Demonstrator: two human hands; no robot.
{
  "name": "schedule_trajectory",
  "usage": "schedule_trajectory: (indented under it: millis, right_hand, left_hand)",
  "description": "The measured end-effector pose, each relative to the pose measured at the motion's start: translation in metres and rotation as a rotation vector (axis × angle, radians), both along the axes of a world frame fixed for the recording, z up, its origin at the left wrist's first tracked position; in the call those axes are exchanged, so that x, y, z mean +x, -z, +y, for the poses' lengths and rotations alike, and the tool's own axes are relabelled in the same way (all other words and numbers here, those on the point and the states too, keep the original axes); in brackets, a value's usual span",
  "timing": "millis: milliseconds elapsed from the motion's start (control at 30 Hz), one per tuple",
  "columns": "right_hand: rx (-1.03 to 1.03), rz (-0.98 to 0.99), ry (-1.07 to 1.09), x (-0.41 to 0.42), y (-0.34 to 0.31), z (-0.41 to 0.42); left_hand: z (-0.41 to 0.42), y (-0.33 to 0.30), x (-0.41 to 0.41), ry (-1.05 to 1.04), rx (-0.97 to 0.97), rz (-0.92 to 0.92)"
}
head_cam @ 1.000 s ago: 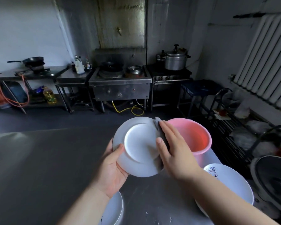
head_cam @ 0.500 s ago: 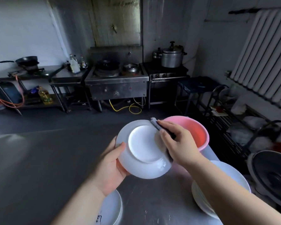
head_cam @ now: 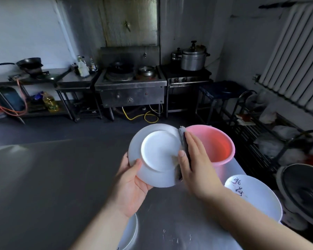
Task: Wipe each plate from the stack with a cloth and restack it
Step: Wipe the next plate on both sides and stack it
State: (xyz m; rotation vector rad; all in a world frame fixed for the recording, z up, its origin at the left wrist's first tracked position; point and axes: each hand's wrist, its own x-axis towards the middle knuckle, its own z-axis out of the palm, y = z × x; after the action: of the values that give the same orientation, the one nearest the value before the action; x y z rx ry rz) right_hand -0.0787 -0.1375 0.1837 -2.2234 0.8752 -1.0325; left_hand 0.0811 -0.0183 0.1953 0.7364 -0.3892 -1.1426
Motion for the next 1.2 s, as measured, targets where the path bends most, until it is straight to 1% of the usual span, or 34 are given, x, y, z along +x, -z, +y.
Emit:
schedule_trajectory:
  millis: [133, 233, 300, 367, 433, 533, 600, 667, 767, 867, 933, 1000, 1067, 1133, 1200]
  right_hand:
    - [0.063, -0.061, 0.011, 0.004, 0.036, 0.045]
    - [0.055, -0.116, 0.144, 0.005, 0.027, 0.017]
    - [0.077, -0.109, 0.129, 0.004, 0.008, -0.008]
    - [0.080, -0.038, 0.072, 0.004, -0.003, -0.024]
    - [0.036, 0.055, 0.080, 0.006, 0.000, -0.018]
    - [-0.049, 0.188, 0.179, 0.014, 0.031, 0.027]
    - [-0.049, 0.280, 0.222, 0.019, 0.054, 0.061]
    - [-0.032, 0.336, 0.243, 0.017, 0.065, 0.065]
    - [-0.034, 0.321, 0.321, 0.013, 0.059, 0.025]
    - [0.016, 0.302, 0.399, 0.006, 0.047, -0.002]
    - [-0.048, 0.299, 0.382, 0.000, 0.048, 0.013]
    - [-0.119, 0.323, 0.319, -0.007, 0.056, 0.040]
    - [-0.135, 0.338, 0.283, -0.019, 0.065, 0.051]
    - [-0.088, 0.288, 0.291, -0.033, 0.064, 0.037]
    - [0.004, 0.211, 0.328, -0.051, 0.051, 0.013]
  left_hand:
    - [-0.006, 0.003, -0.003, 0.022, -0.004, 0.038]
    - [-0.006, -0.002, 0.004, 0.072, 0.064, 0.027]
    - [-0.005, -0.005, 0.012, 0.080, 0.110, -0.026]
    - [-0.004, -0.006, 0.014, 0.081, 0.140, -0.080]
    - [-0.005, -0.002, 0.011, 0.050, 0.138, -0.054]
    - [-0.010, 0.009, -0.003, -0.037, 0.101, 0.017]
    - [-0.014, 0.018, -0.014, -0.085, 0.122, 0.029]
    - [-0.016, 0.026, -0.022, -0.082, 0.138, 0.050]
    - [-0.021, 0.032, -0.027, -0.076, 0.132, 0.079]
    - [-0.027, 0.030, -0.032, -0.046, 0.107, 0.076]
    - [-0.030, 0.027, -0.037, -0.046, 0.105, 0.081]
    - [-0.032, 0.028, -0.043, -0.016, 0.124, 0.067]
    - [-0.033, 0.030, -0.052, 0.030, 0.157, 0.067]
    - [-0.035, 0.031, -0.061, 0.062, 0.143, 0.072]
    - [-0.038, 0.031, -0.070, 0.093, 0.117, 0.064]
